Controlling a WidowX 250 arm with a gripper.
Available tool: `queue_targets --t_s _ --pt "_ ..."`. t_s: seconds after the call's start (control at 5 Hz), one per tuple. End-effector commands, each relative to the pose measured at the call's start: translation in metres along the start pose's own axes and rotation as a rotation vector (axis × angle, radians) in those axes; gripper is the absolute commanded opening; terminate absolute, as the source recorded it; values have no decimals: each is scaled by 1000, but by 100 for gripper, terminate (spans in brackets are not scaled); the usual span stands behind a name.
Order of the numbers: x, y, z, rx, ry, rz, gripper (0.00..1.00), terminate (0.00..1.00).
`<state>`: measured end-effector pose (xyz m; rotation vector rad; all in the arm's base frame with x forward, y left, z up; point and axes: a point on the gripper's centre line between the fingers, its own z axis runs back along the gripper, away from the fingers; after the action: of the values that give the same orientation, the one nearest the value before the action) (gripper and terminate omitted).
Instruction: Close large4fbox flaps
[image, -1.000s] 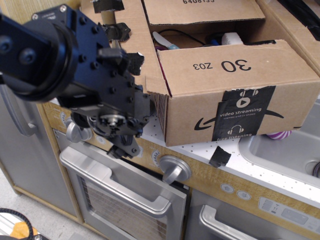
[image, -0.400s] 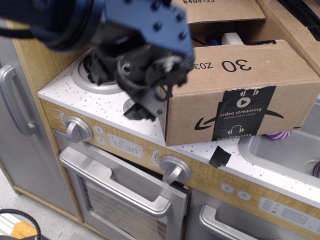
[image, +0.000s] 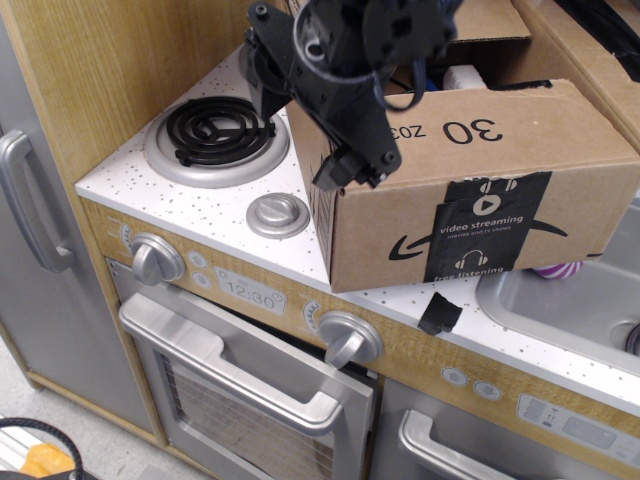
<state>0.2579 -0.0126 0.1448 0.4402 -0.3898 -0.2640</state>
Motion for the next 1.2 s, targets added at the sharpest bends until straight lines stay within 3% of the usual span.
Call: queue_targets --t_s 0.0,0.4,1.0 --pt "42 -3 12 -192 4 22 100 0" --pt "54 -37 12 -292 39 67 100 0" --pt "41 -62 -37 -439 61 -9 100 0"
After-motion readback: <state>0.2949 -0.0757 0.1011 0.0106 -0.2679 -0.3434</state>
